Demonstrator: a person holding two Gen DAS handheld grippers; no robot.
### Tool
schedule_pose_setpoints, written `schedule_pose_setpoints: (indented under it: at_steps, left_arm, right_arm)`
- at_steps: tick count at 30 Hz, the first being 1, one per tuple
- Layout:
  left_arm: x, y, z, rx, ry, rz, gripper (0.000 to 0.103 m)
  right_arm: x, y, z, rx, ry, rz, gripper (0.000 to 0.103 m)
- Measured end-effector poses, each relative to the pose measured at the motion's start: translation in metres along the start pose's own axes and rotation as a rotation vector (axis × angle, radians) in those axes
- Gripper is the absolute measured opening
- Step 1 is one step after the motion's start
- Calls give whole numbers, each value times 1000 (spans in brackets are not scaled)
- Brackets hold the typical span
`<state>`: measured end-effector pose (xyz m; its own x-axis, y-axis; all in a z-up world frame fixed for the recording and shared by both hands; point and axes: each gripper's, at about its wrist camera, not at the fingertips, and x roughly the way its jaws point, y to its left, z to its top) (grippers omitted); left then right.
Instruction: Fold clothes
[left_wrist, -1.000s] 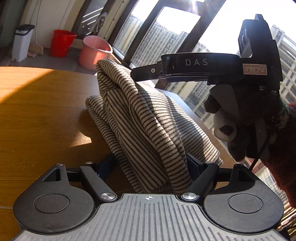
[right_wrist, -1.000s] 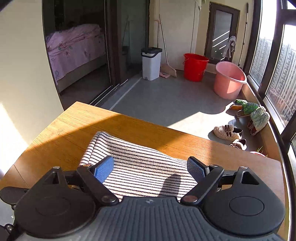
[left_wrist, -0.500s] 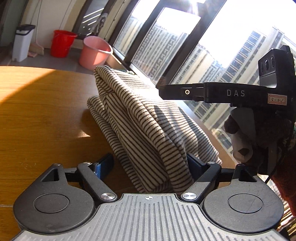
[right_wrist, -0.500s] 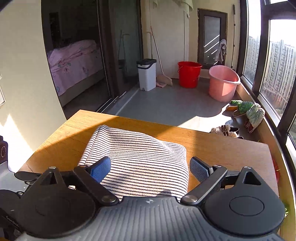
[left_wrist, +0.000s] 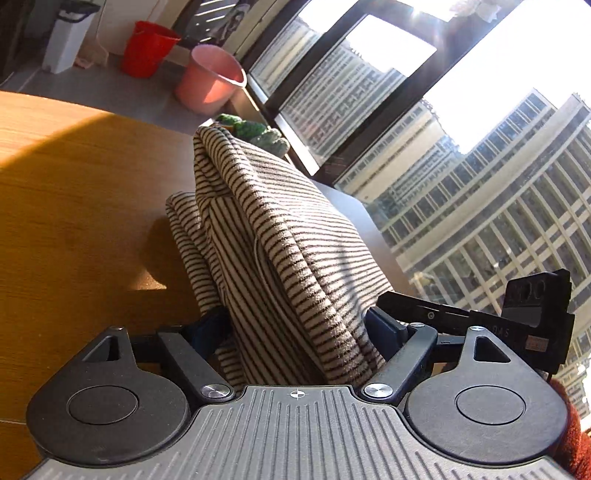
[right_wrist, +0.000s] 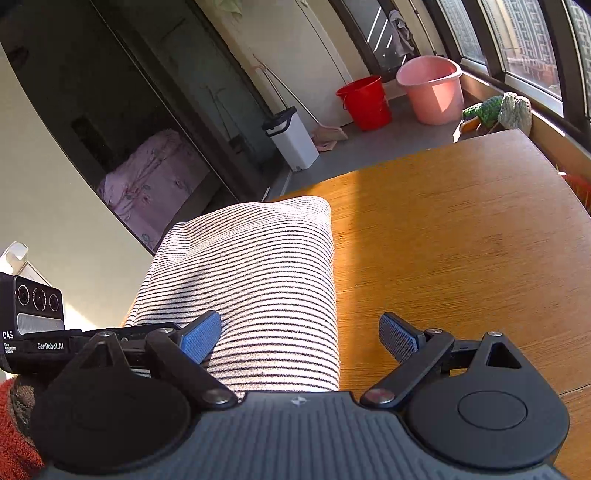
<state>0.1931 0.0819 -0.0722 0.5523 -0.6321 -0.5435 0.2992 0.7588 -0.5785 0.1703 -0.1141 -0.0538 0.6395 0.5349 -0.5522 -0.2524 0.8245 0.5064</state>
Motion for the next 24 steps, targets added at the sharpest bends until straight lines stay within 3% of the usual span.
schedule_pose_setpoints:
  at_steps: [3,5,8,11,13,15,17,21,24]
  left_arm:
    - [-1,1,2,-8,-9,8,78]
    - [-3,4,5,-30,-12,-3,73]
    - [-6,3,8,-41,-20,-8,66]
    - [-9,0,9,-31,-23,20,60]
    - [-9,0,8,-26,-20,39,60]
    - [-10,0,10,-24,-15,49,67]
    - [-5,2,12,-37,-4,56,74]
    - [-6,6,4,-83,5,34,77]
    - [-14,10,1,-68,-6,37,72]
  right_arm:
    - [-14,13,-5,-82,-60,-24,93]
    - [-21,36,-13,-217,-79,-47,93]
    - [-5,59,-25,-331,2,-112,91]
    - [8,54,-34,-277,40,-85,91]
    - [-2,41,-25,-192,15,-9,91]
    - [-12,25,-15,-99,-30,39,91]
    - [-14,8,-5,-23,-60,32,91]
    - [9,3,0,-10,5,40,87]
    - [31,25,-2,-58,39,66,80]
